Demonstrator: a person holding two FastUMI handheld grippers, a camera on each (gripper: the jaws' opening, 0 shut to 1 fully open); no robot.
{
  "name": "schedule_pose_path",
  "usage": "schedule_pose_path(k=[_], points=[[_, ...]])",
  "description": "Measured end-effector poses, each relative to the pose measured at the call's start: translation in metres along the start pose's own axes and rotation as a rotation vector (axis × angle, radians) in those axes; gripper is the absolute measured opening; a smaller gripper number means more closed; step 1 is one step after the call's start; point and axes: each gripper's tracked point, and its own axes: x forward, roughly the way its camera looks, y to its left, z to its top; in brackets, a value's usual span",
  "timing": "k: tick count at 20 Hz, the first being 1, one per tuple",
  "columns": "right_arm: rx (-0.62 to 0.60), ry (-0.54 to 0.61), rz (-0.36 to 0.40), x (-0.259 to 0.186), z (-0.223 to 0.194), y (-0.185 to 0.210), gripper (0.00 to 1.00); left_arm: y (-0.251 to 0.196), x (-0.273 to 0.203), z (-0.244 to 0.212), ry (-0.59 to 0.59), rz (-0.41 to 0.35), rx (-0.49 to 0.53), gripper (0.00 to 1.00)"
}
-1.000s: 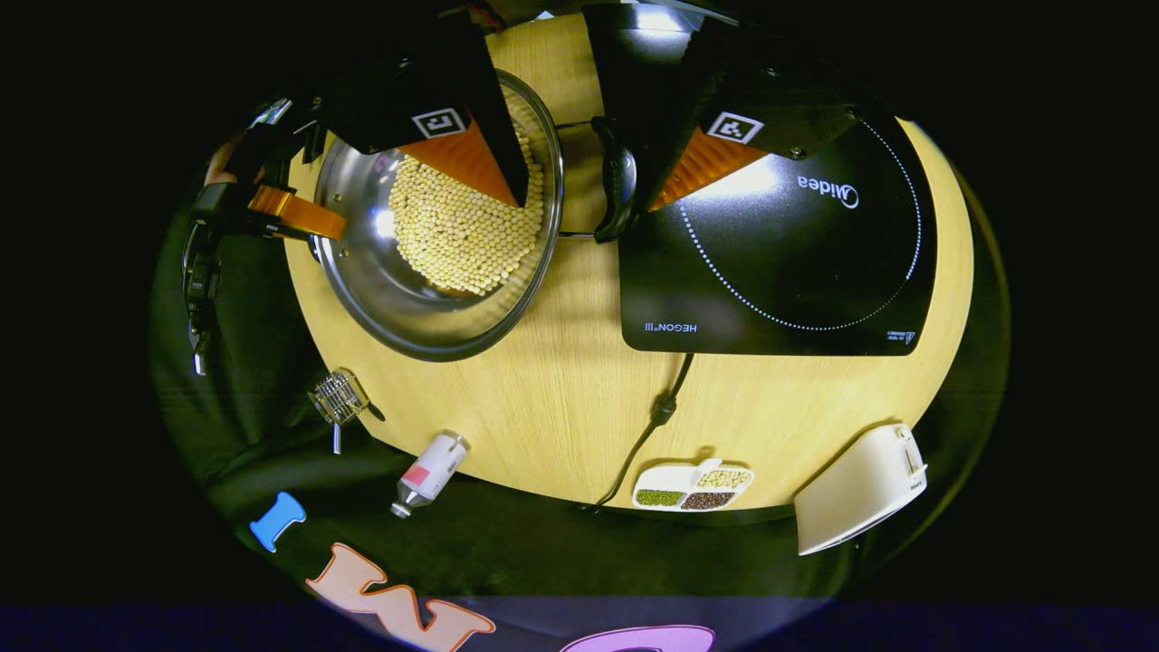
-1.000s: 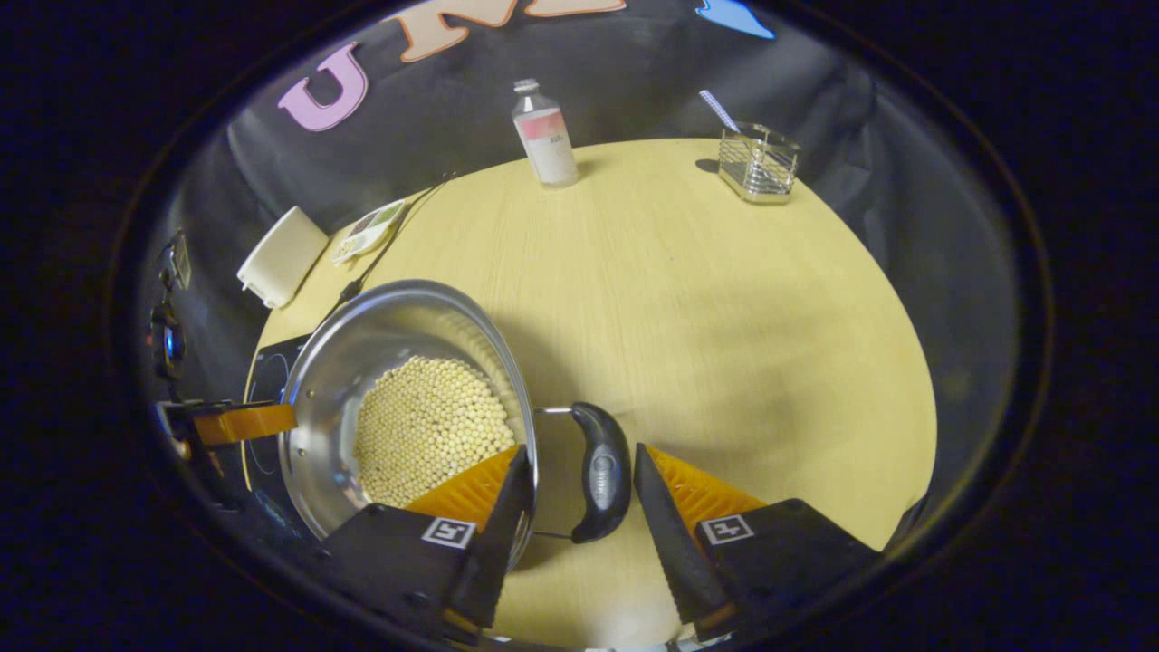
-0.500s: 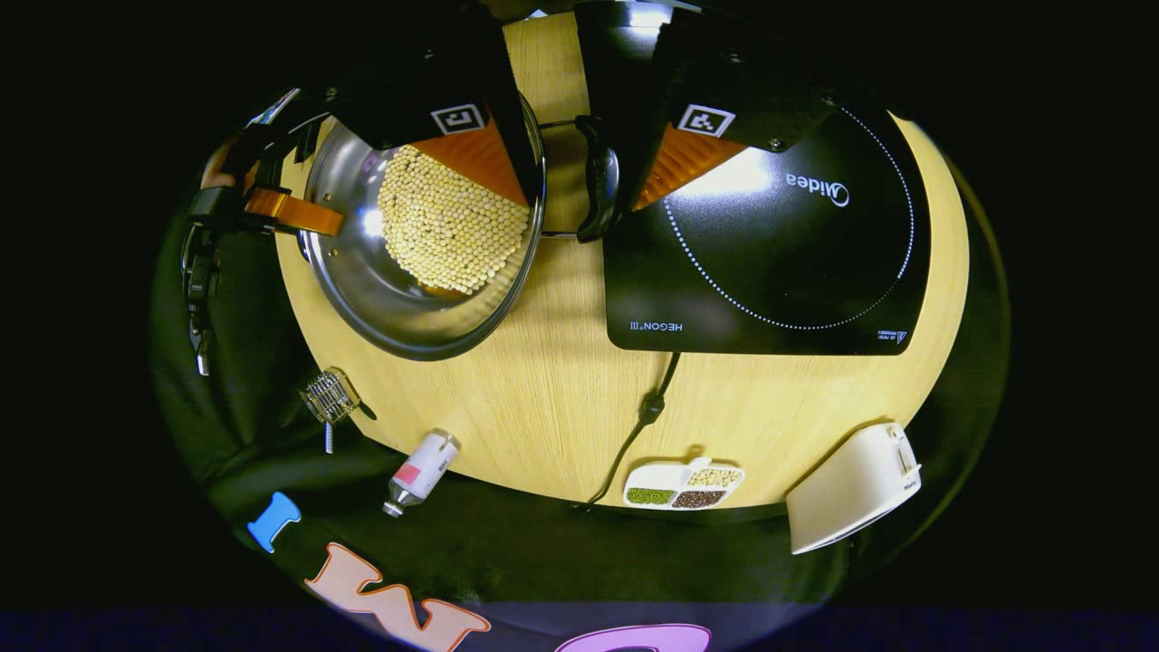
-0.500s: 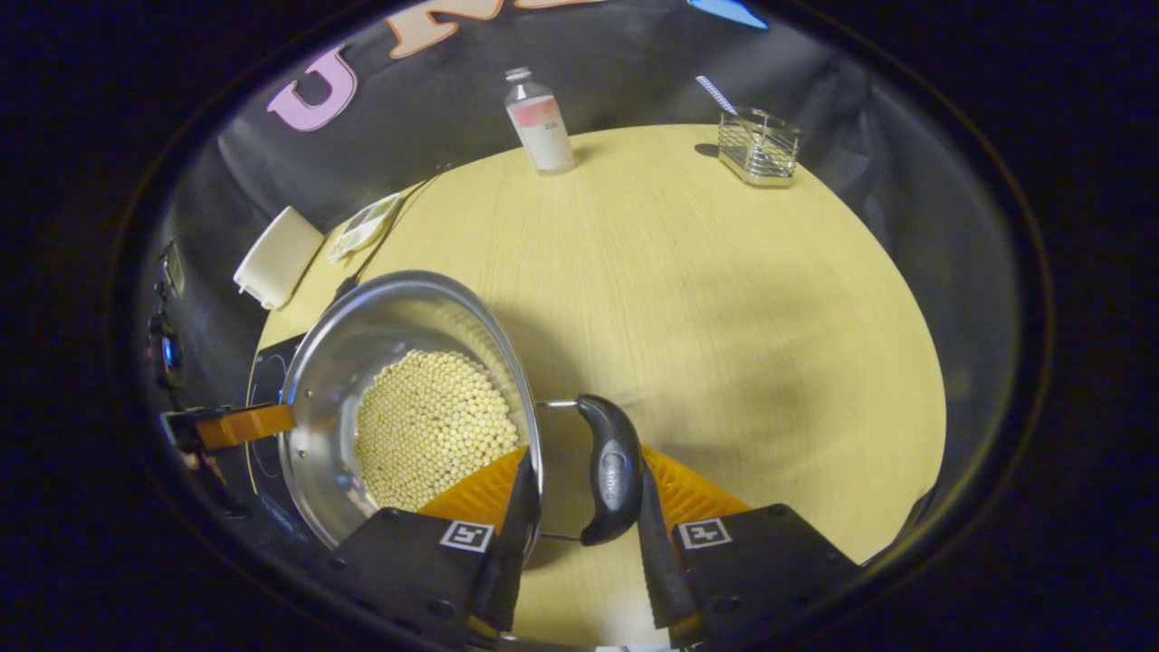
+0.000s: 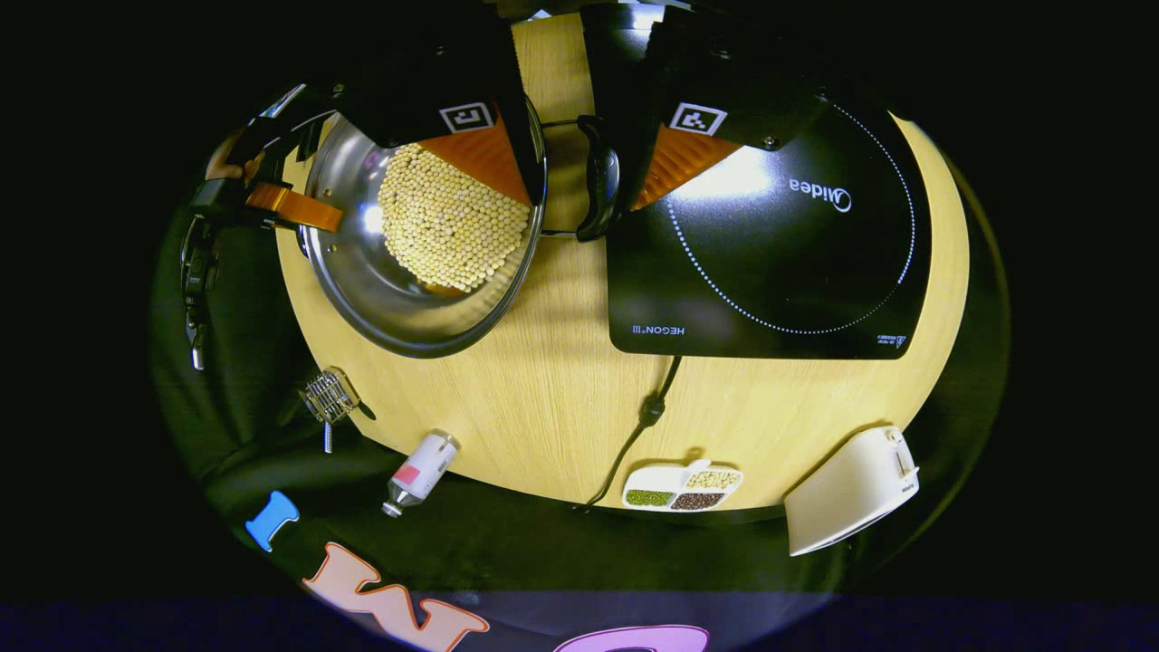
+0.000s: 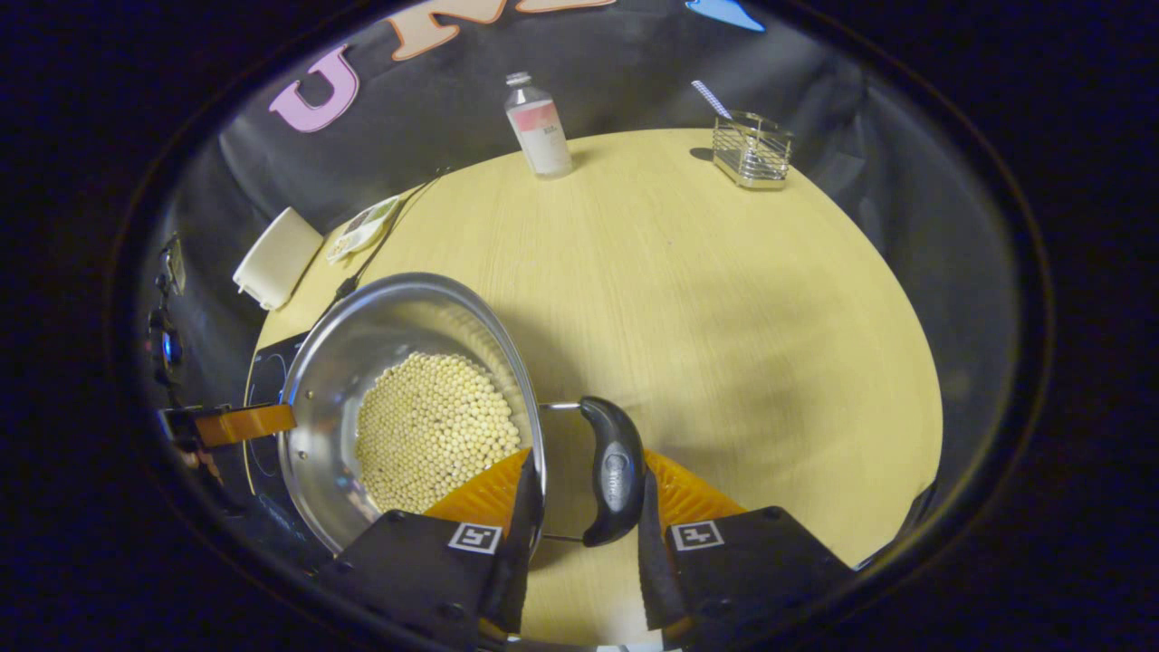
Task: First push the handle of the pot to place it horizontally, then grasp the pot with both hands and set it on the induction cooktop.
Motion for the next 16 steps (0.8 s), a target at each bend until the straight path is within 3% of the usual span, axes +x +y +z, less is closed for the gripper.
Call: schedule_pose_path(k=[2, 4, 5, 7, 9, 10, 12, 13, 15, 16], points=[[-0.004, 0.001, -0.004, -0.004, -0.003, -0.003, 0.53, -0.002, 0.001, -0.004, 0.008, 0.001, -0.003, 0.57], [-0.004, 0.002, -0.002, -0.009, -0.006, -0.005, 0.48, -0.005, -0.006, -0.01, 0.006, 0.004, -0.003, 0.57], [-0.005, -0.002, 0.0, -0.011, -0.006, -0.006, 0.53, -0.007, -0.013, -0.012, 0.0, 0.007, 0.0, 0.57], [-0.002, -0.009, 0.009, -0.015, -0.006, -0.006, 0.53, -0.009, -0.016, -0.009, -0.014, 0.017, 0.007, 0.57], [-0.001, -0.014, 0.02, -0.019, -0.006, -0.006, 0.48, -0.01, -0.022, -0.007, -0.029, 0.03, 0.015, 0.57], [-0.004, -0.017, 0.026, -0.021, -0.005, -0.006, 0.53, -0.01, -0.025, -0.007, -0.038, 0.036, 0.016, 0.56], [-0.01, -0.026, 0.038, -0.025, -0.003, -0.006, 0.48, -0.013, -0.032, -0.009, -0.054, 0.046, 0.009, 0.57], [-0.016, -0.031, 0.045, -0.027, -0.002, -0.007, 0.53, -0.014, -0.035, -0.01, -0.06, 0.052, 0.002, 0.57], [-0.03, -0.04, 0.059, -0.029, -0.001, -0.007, 0.53, -0.016, -0.042, -0.014, -0.073, 0.062, -0.01, 0.56], [-0.035, -0.042, 0.064, -0.031, -0.001, -0.008, 0.48, -0.017, -0.044, -0.016, -0.079, 0.067, -0.016, 0.56]])
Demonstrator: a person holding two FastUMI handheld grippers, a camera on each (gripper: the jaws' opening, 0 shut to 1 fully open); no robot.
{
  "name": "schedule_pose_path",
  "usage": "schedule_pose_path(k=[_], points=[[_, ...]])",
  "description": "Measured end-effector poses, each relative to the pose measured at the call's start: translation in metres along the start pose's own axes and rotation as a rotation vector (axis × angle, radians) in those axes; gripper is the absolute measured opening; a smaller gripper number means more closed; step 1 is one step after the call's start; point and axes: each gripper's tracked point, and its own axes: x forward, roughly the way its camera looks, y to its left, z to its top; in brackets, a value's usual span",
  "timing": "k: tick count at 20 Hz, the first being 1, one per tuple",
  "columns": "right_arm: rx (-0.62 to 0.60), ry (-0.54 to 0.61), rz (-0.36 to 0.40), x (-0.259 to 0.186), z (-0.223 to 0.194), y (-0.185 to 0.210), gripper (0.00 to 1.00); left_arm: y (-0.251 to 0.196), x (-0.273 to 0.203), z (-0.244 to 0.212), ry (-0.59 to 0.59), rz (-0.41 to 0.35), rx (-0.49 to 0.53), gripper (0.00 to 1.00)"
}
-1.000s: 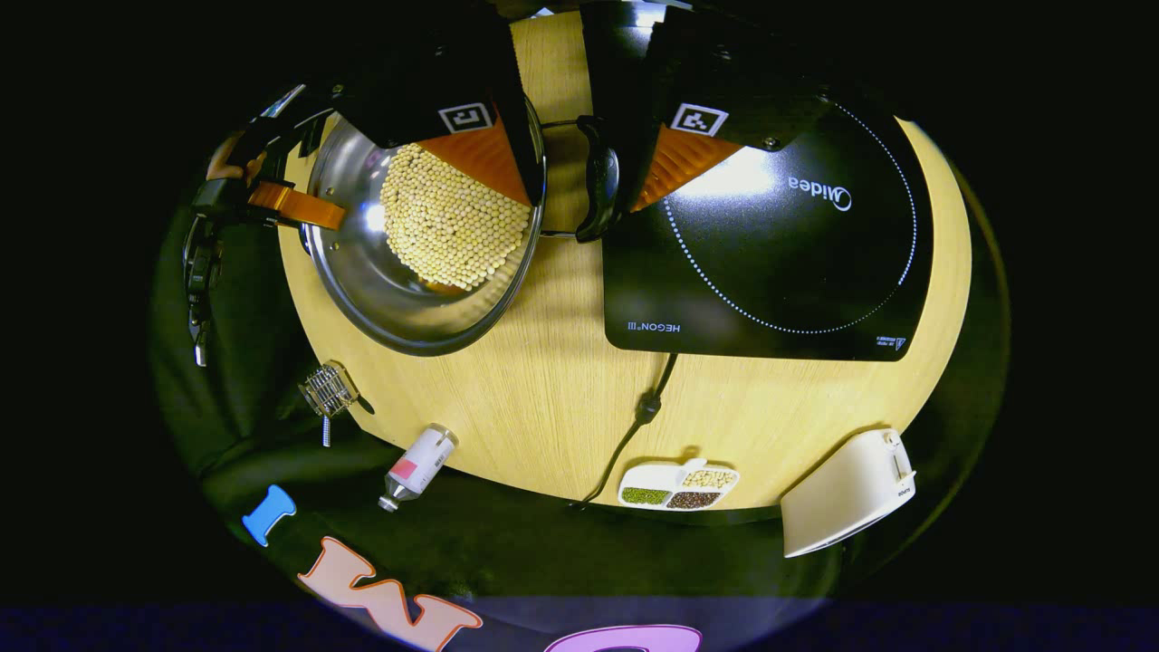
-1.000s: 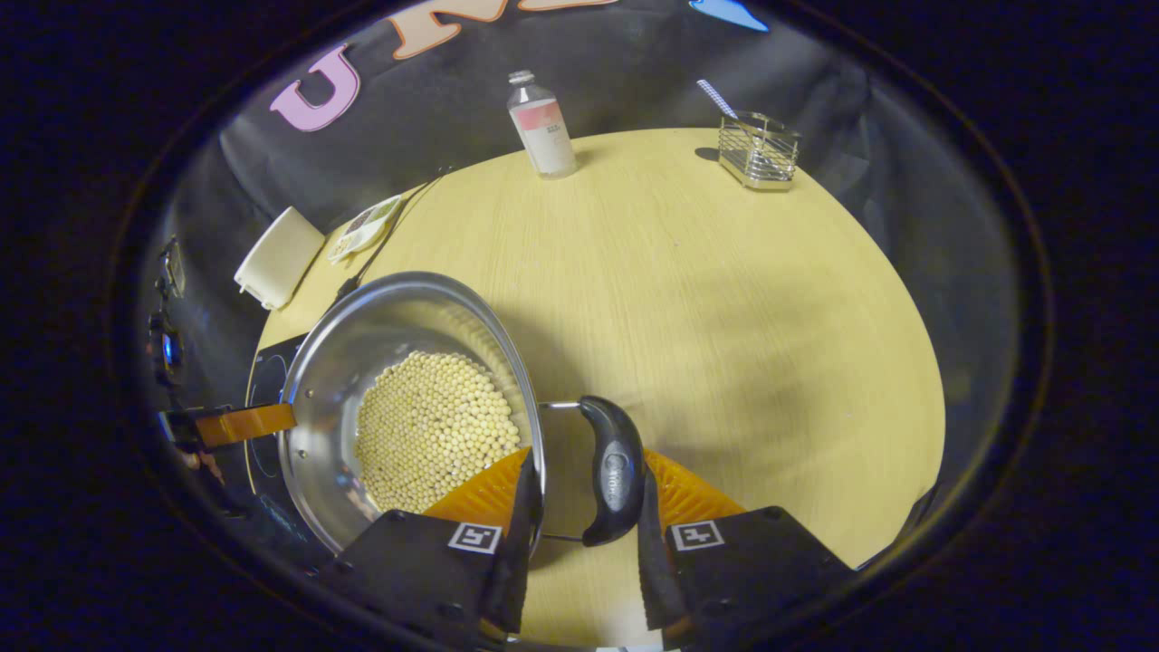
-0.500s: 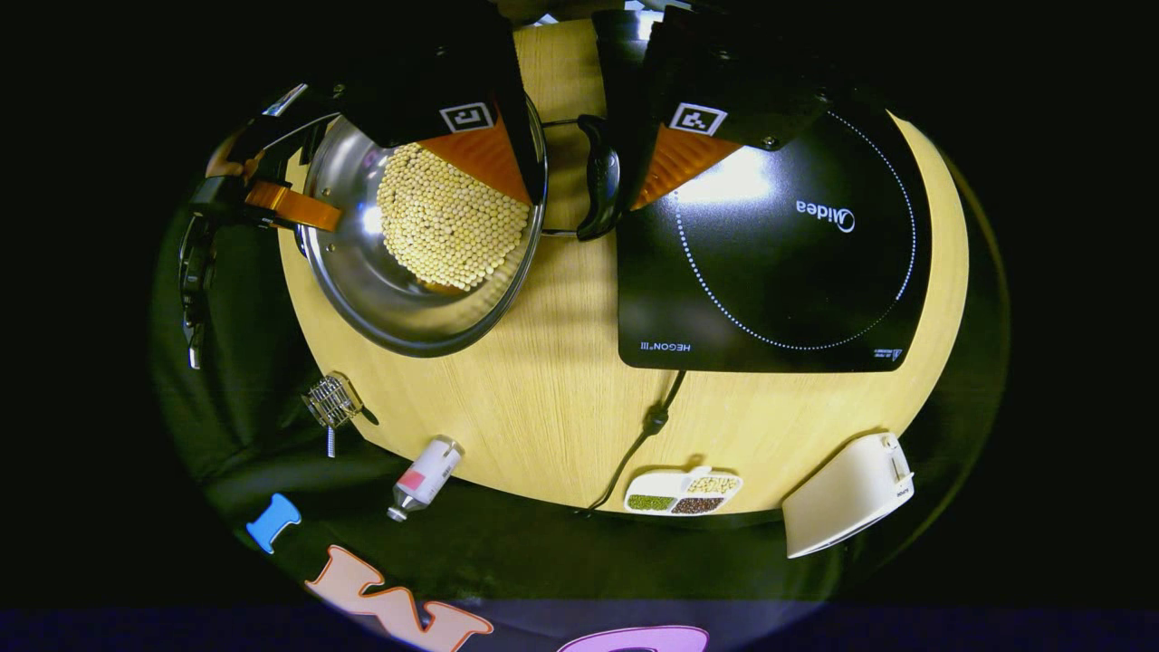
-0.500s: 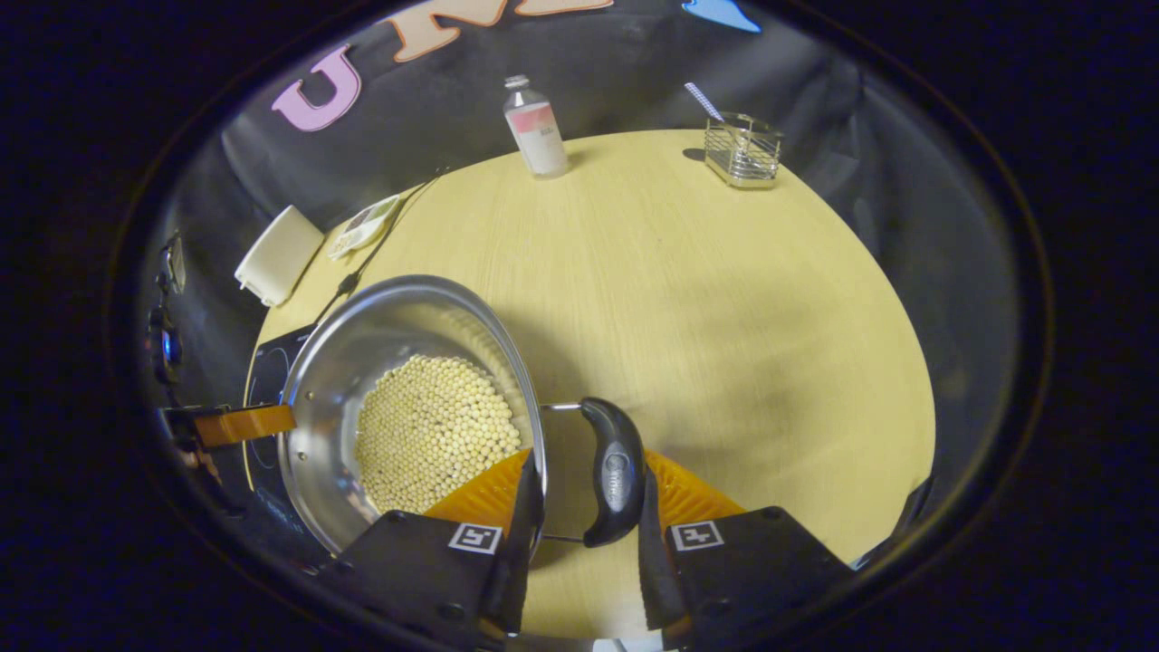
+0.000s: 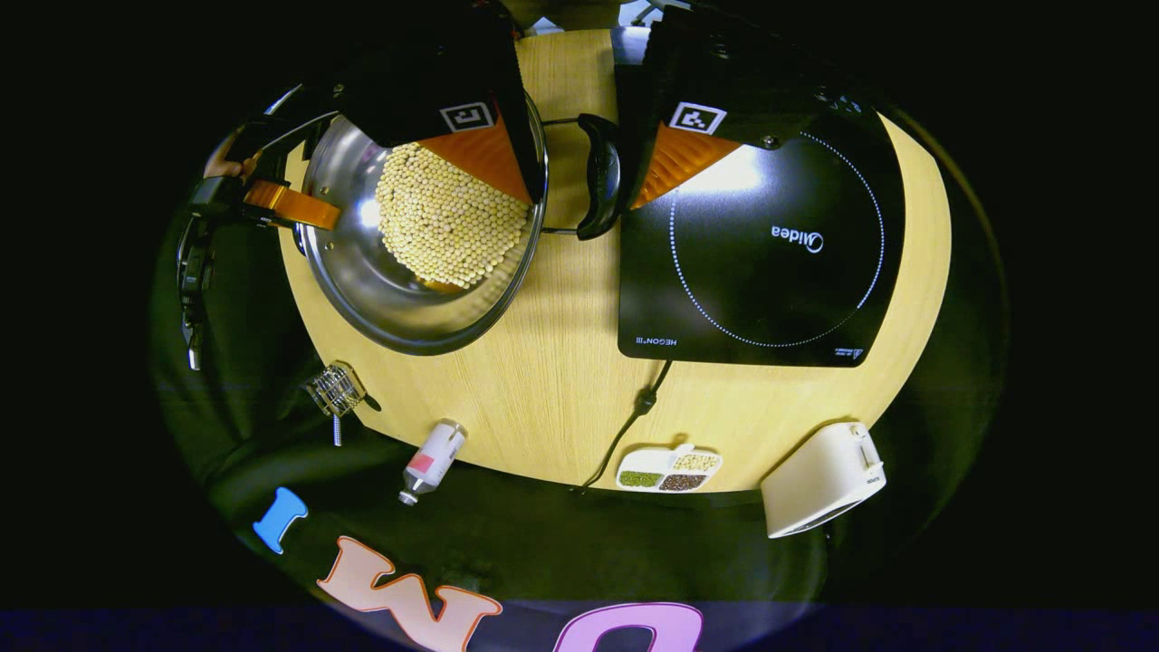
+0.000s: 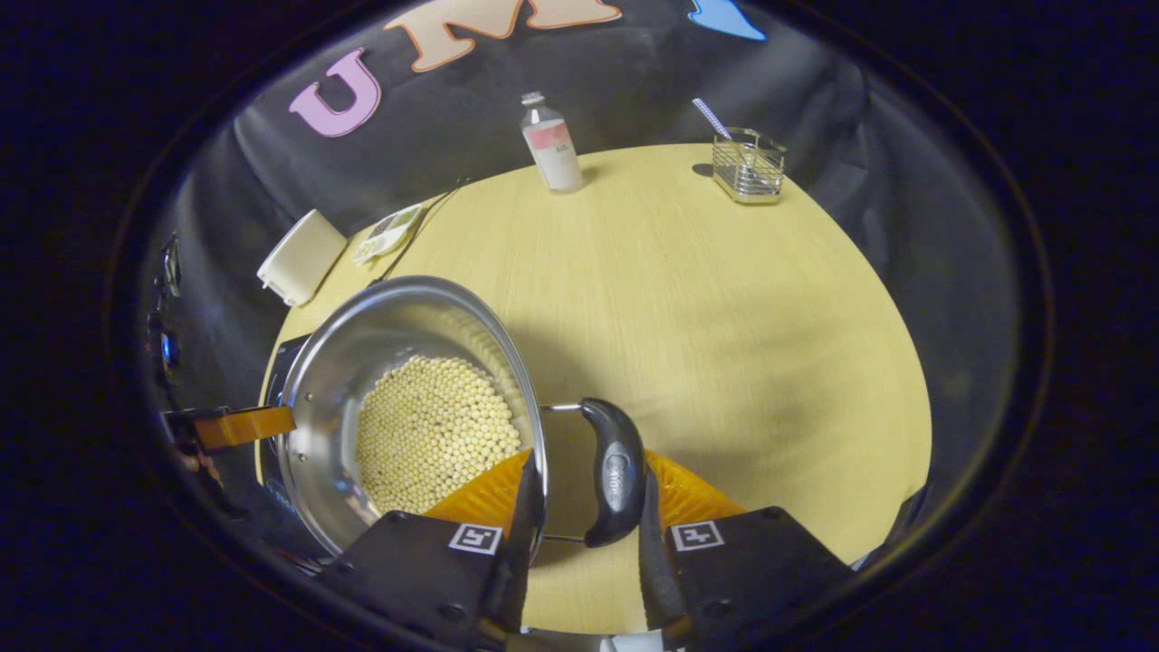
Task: First push the handle of the pot to place it horizontally, then grasp the pot with both hands and set it on the induction cooktop.
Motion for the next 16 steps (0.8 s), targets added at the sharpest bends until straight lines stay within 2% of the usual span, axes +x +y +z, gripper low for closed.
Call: schedule_pose_path(k=[1, 2, 3, 4, 5, 10, 16], points=[[-0.002, 0.001, 0.005, -0.001, -0.001, 0.0, 0.48, -0.001, -0.003, -0.002, -0.004, 0.006, -0.005, 0.56], [-0.005, 0.002, 0.008, -0.004, -0.002, 0.001, 0.53, -0.001, -0.007, -0.005, -0.005, 0.011, -0.011, 0.56], [-0.009, 0.001, 0.012, -0.005, -0.003, 0.001, 0.48, -0.001, -0.009, -0.007, -0.009, 0.015, -0.015, 0.56], [-0.015, -0.002, 0.015, -0.006, -0.002, 0.002, 0.53, 0.0, -0.011, -0.007, -0.015, 0.017, -0.019, 0.57], [-0.016, -0.005, 0.017, -0.007, -0.003, 0.004, 0.48, 0.0, -0.013, -0.009, -0.018, 0.018, -0.022, 0.57], [-0.015, -0.02, 0.0, -0.016, -0.004, 0.014, 0.48, 0.01, -0.02, -0.007, -0.029, 0.001, -0.023, 0.56], [0.041, -0.05, -0.056, -0.028, -0.006, 0.043, 0.48, 0.035, -0.024, 0.015, -0.038, -0.06, 0.043, 0.58]])
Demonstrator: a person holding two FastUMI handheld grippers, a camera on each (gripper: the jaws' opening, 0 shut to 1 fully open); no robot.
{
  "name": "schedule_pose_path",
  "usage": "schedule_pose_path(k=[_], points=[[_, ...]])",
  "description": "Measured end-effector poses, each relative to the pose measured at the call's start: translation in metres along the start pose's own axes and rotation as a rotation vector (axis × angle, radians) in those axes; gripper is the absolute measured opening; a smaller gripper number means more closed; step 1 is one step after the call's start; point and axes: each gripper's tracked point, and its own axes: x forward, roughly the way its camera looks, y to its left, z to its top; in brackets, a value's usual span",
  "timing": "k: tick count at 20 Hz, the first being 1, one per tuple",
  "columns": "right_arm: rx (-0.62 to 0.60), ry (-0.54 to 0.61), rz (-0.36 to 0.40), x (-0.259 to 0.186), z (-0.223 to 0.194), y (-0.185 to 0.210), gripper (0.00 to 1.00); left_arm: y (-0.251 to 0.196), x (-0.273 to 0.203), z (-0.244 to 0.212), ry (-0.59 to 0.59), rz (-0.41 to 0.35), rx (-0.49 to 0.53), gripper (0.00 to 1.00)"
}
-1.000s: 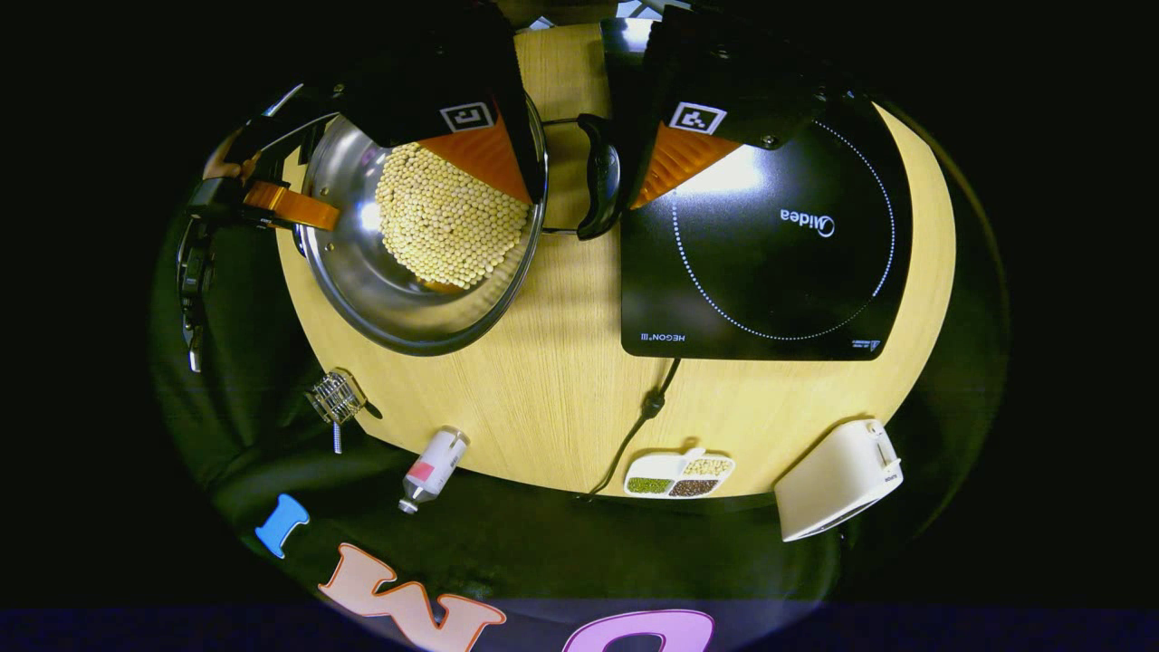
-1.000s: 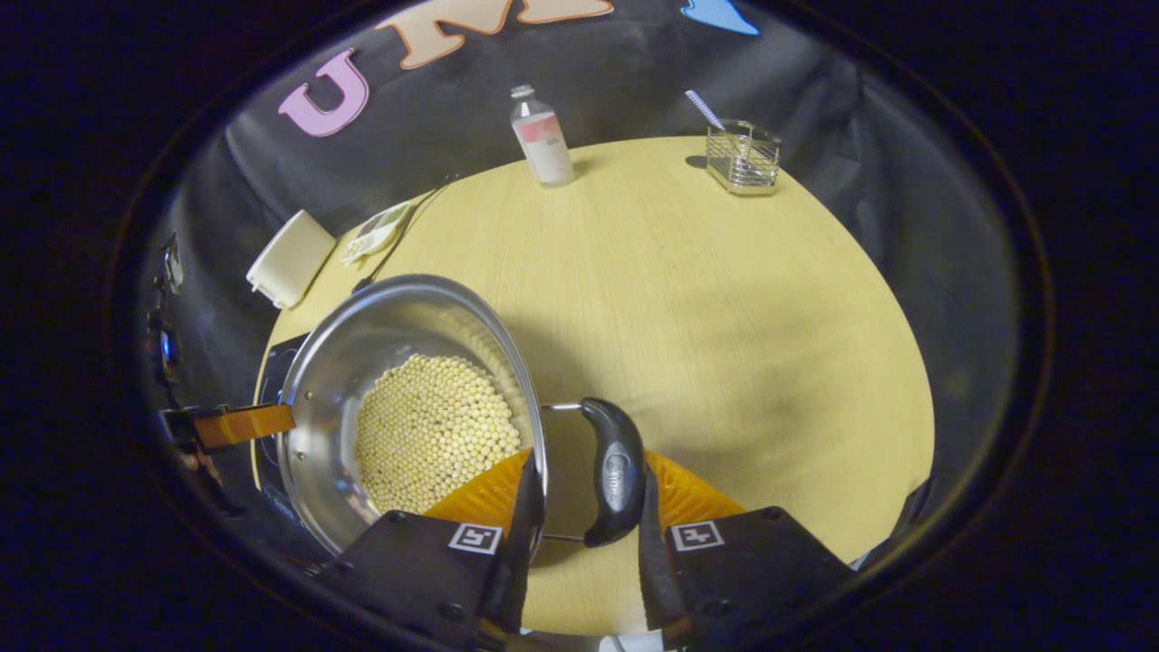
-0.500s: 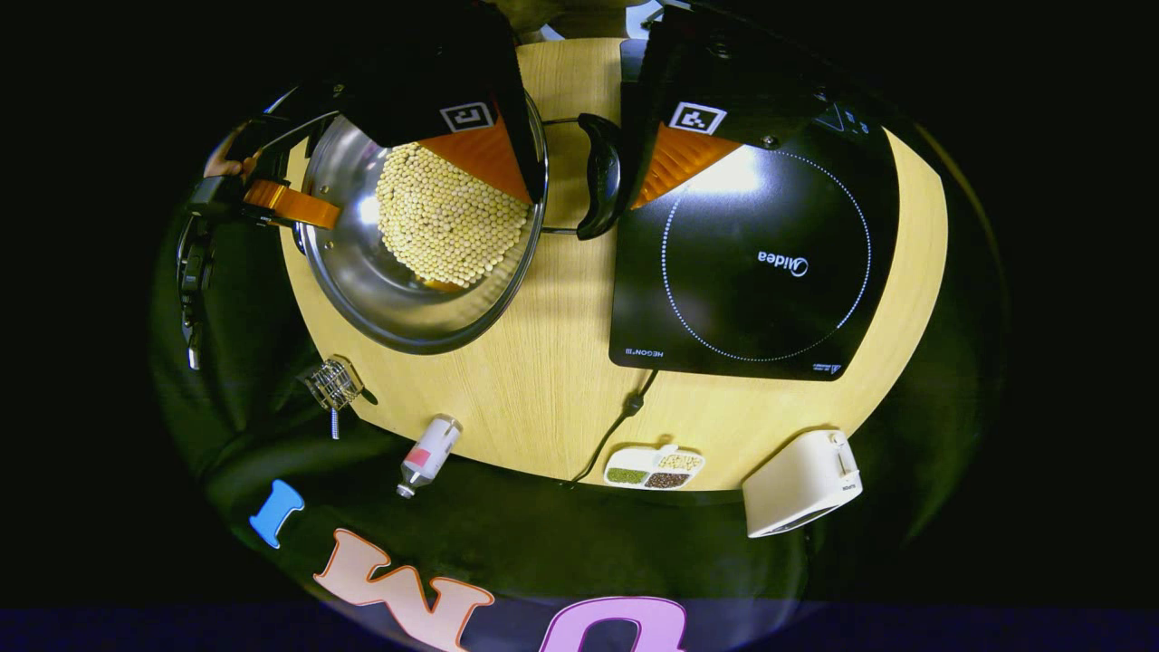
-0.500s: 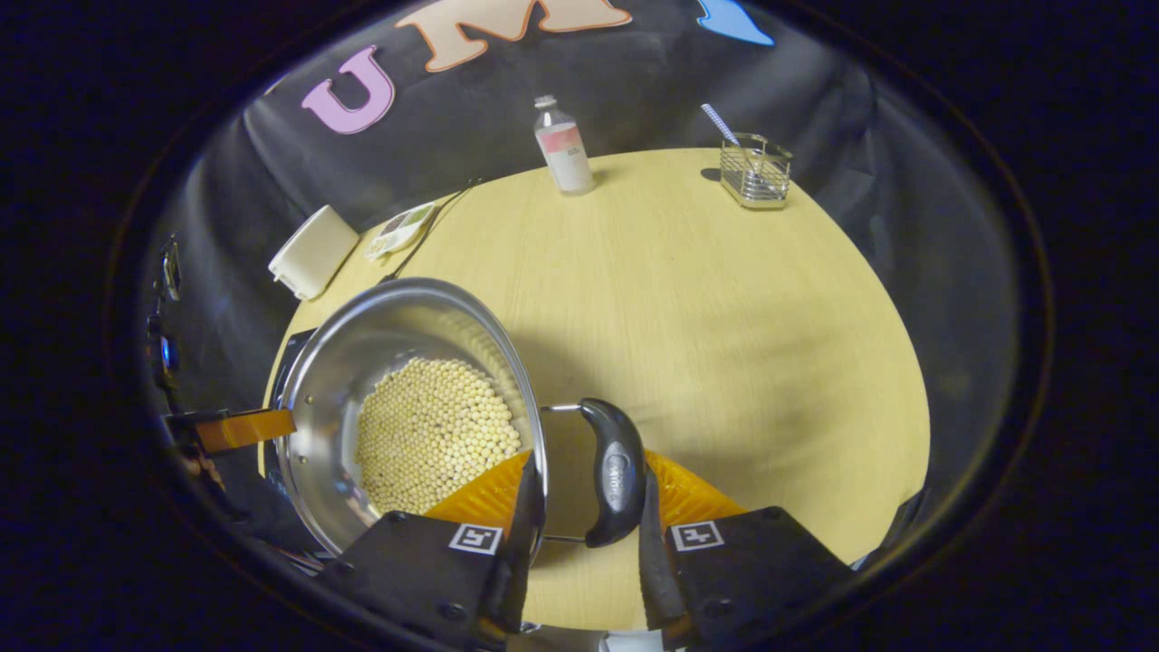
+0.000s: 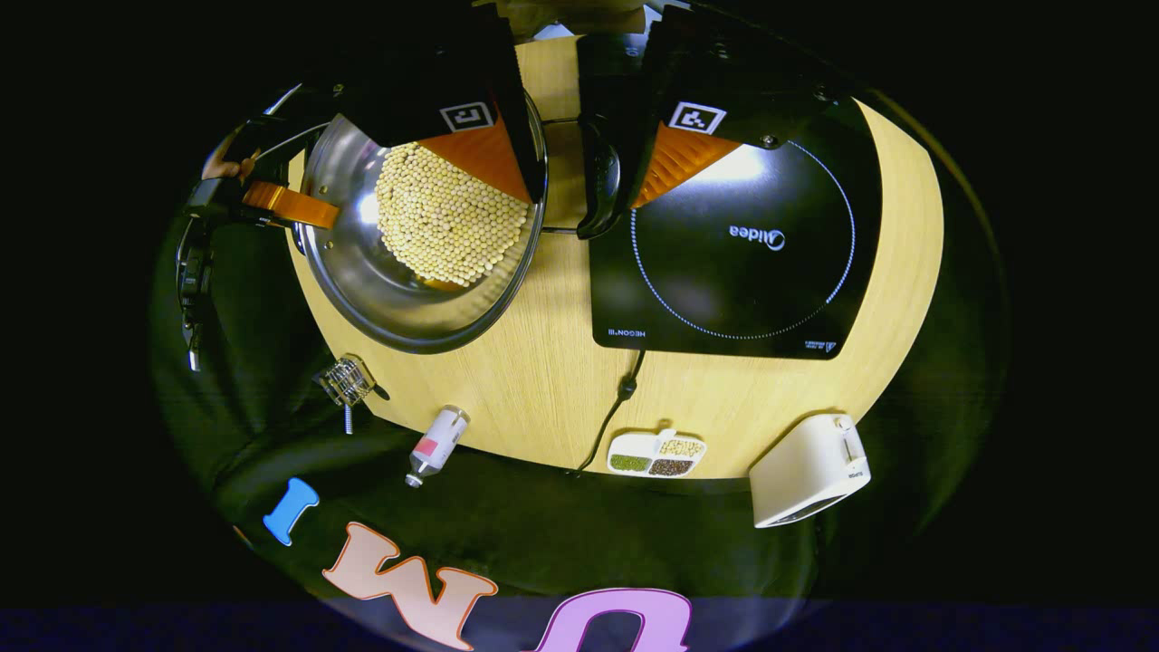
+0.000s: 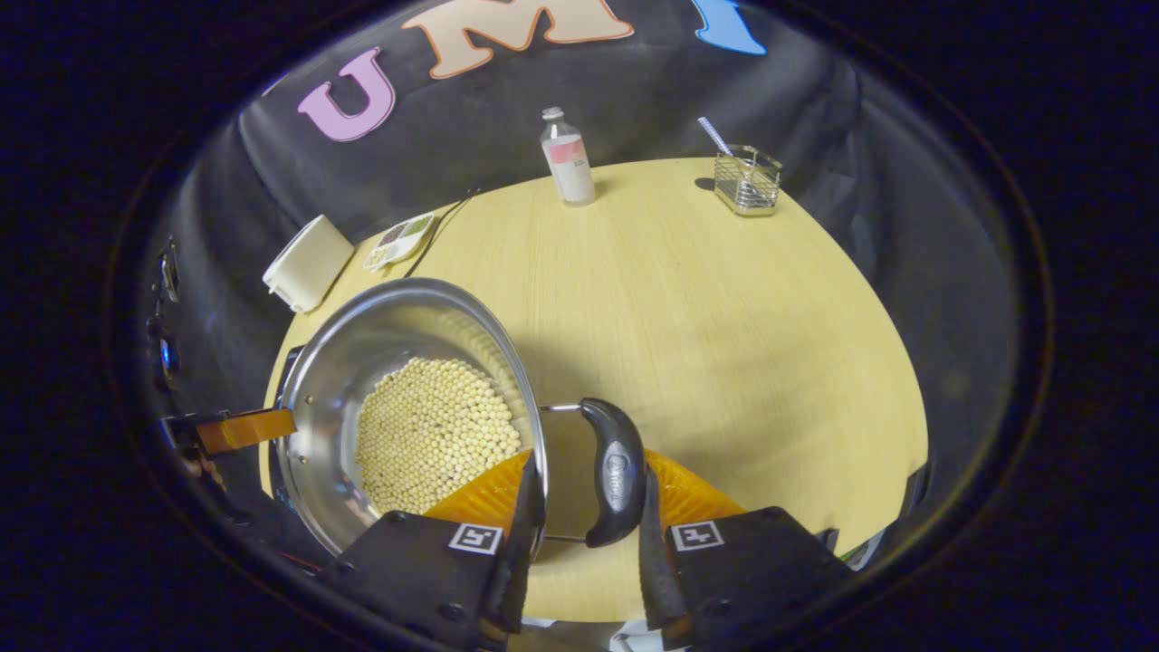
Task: First push the handle of the pot to place it horizontally, then grasp the pot with both hands and set it on the induction cooktop.
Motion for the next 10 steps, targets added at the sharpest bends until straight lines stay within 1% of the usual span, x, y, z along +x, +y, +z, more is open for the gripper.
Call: schedule_pose_path(k=[2, 3, 4, 8, 9, 10], points=[[0.02, -0.013, -0.021, -0.005, 0.0, 0.015, 0.48, 0.012, -0.002, 0.01, 0.002, -0.02, 0.02, 0.56], [0.028, -0.018, -0.028, -0.006, 0.0, 0.023, 0.53, 0.02, -0.003, 0.014, 0.002, -0.028, 0.028, 0.58], [0.034, -0.02, -0.033, -0.006, 0.0, 0.032, 0.53, 0.028, -0.006, 0.017, 0.003, -0.033, 0.037, 0.56], [0.045, -0.017, -0.043, -0.004, -0.005, 0.067, 0.53, 0.061, -0.01, 0.025, 0.011, -0.041, 0.038, 0.56], [0.044, -0.015, -0.043, -0.003, -0.006, 0.075, 0.53, 0.069, -0.011, 0.027, 0.013, -0.041, 0.036, 0.58], [0.043, -0.013, -0.043, -0.001, -0.007, 0.083, 0.53, 0.077, -0.013, 0.028, 0.013, -0.04, 0.034, 0.56]])
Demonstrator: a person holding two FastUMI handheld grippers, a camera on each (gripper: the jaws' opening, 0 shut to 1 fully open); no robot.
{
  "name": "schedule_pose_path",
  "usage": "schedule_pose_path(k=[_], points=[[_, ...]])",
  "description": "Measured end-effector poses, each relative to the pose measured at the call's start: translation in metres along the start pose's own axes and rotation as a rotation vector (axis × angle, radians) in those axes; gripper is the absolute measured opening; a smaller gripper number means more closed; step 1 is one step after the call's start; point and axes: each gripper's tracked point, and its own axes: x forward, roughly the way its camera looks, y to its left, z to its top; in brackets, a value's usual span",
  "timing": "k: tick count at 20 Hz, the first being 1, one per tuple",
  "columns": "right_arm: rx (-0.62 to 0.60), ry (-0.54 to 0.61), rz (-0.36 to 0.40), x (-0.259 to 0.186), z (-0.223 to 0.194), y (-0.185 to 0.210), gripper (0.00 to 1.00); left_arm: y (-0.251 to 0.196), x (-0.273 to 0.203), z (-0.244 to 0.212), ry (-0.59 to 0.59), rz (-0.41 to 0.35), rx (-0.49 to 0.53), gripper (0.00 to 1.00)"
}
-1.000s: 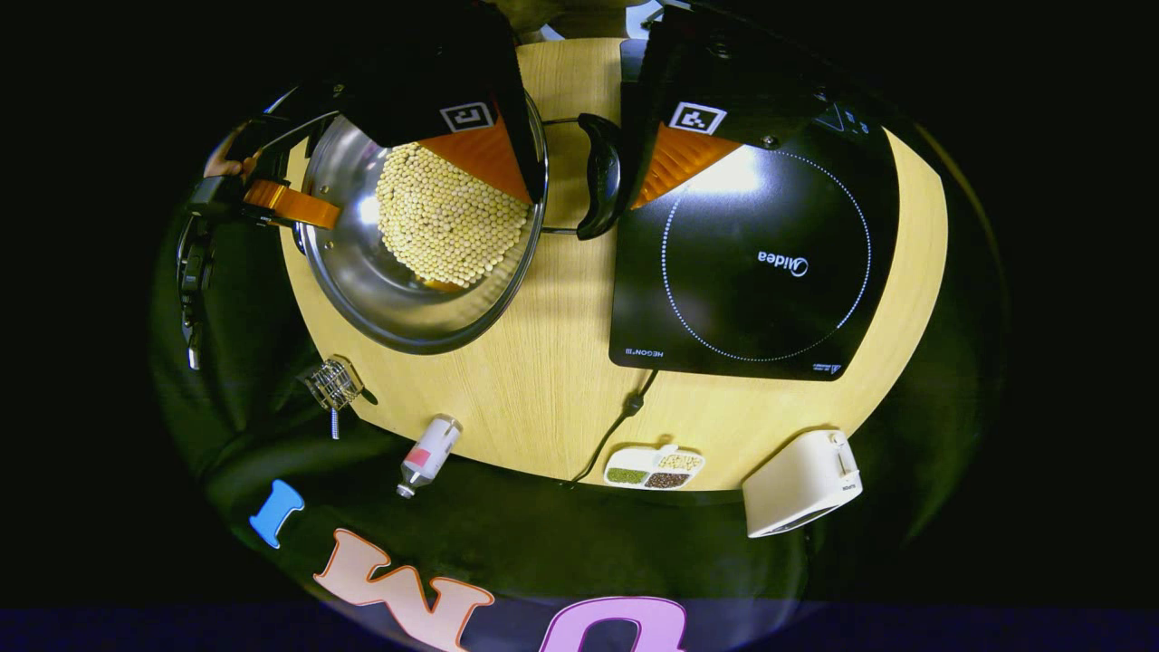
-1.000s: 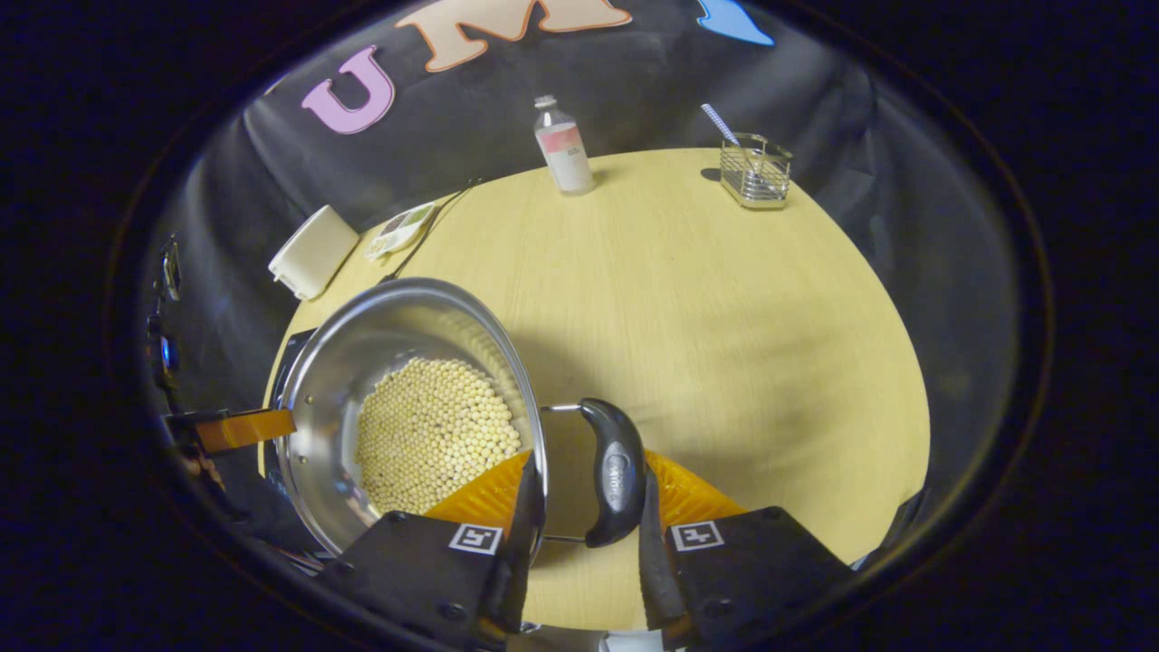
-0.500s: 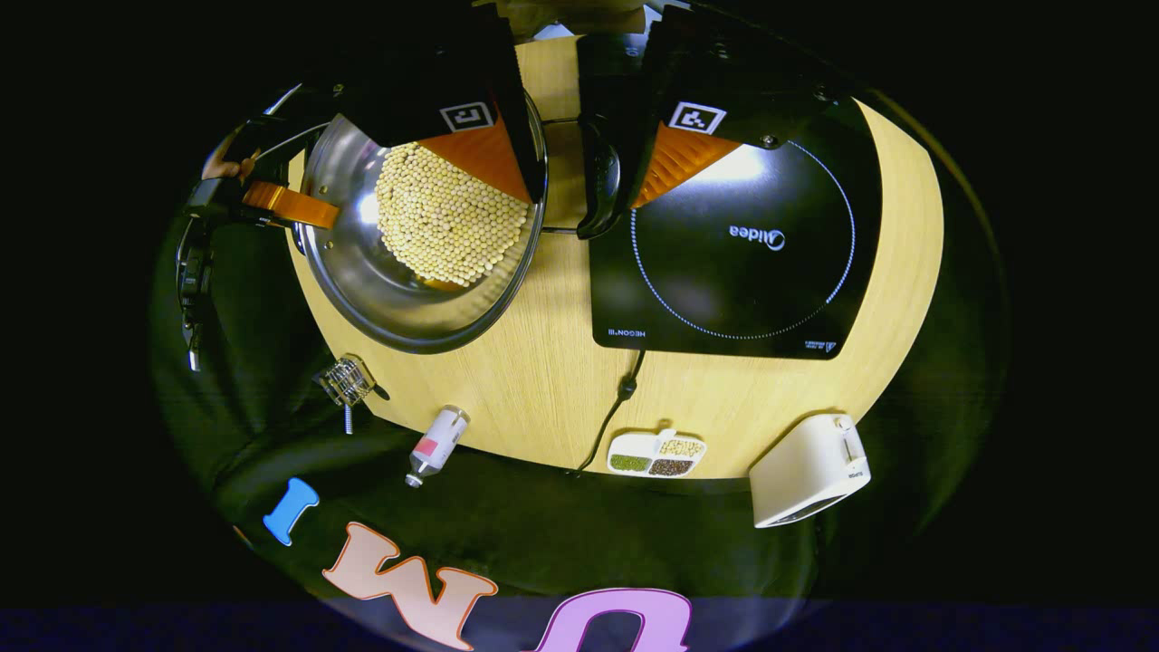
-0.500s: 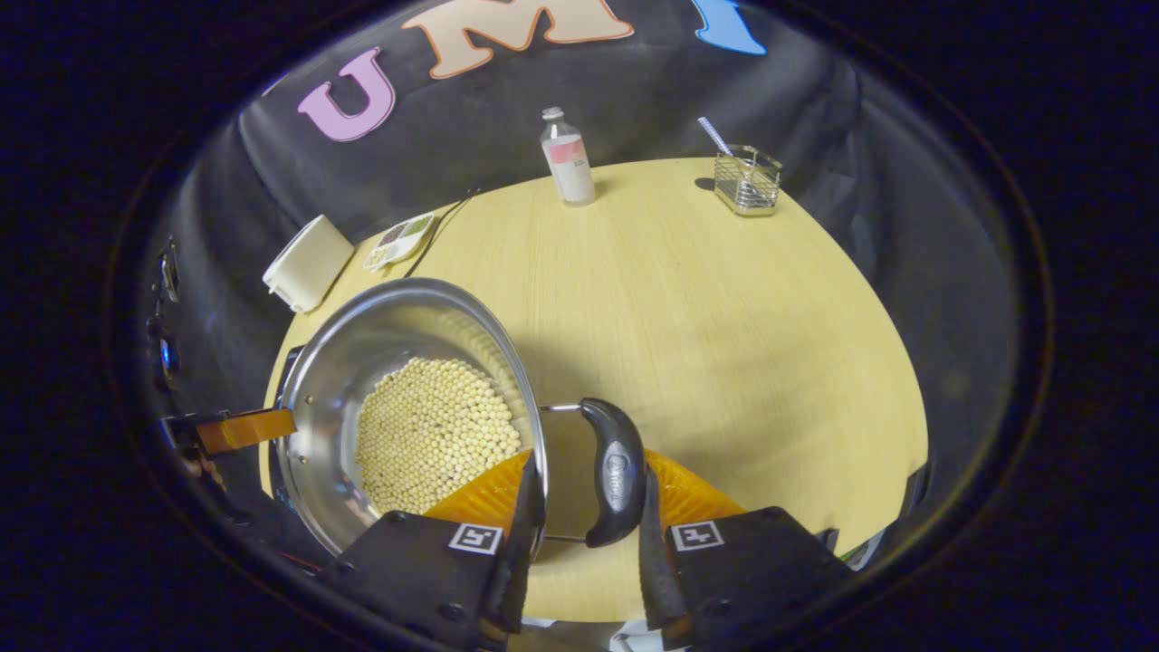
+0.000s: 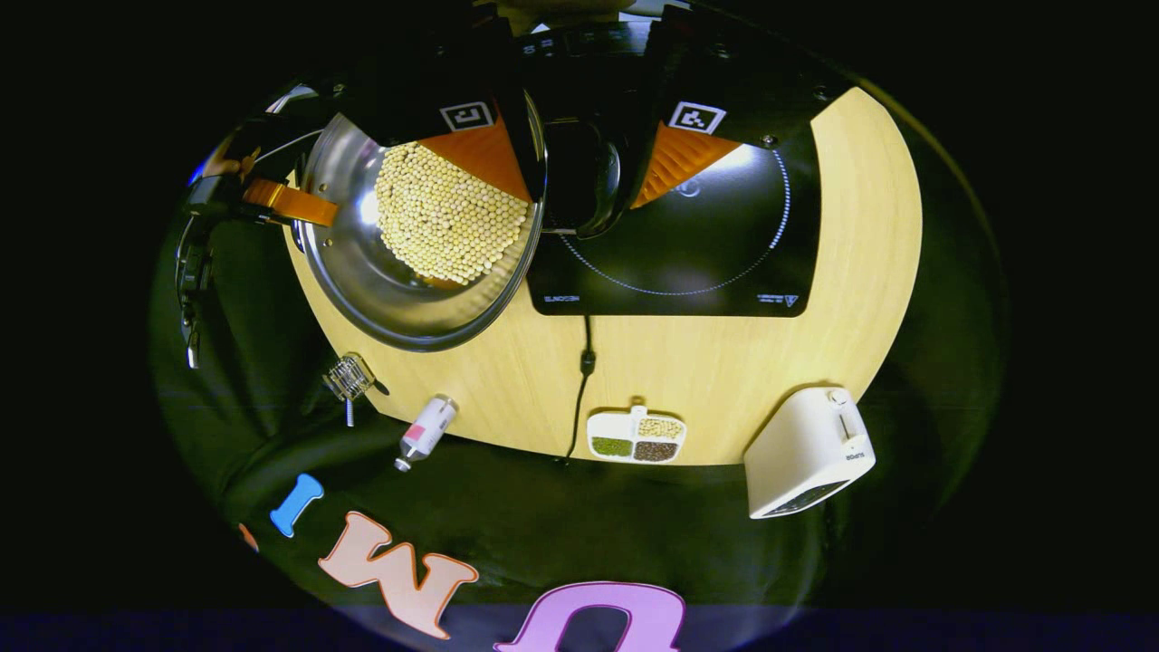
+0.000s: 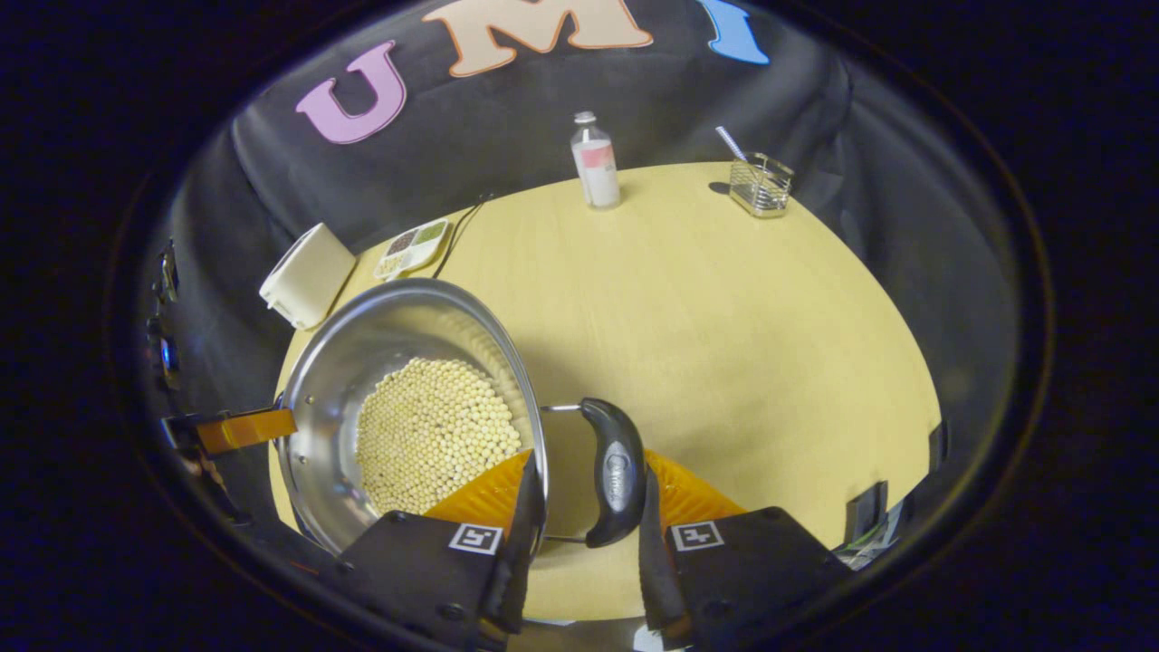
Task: First push the handle of the pot to place it horizontally, then grasp the pot with both hands and set it on the induction cooktop.
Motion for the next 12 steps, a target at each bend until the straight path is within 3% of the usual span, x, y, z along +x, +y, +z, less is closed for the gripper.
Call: schedule_pose_path(k=[12], points=[[0.006, 0.022, 0.028, 0.018, -0.007, 0.072, 0.53, 0.071, -0.012, 0.005, 0.017, 0.032, -0.013, 0.56]])
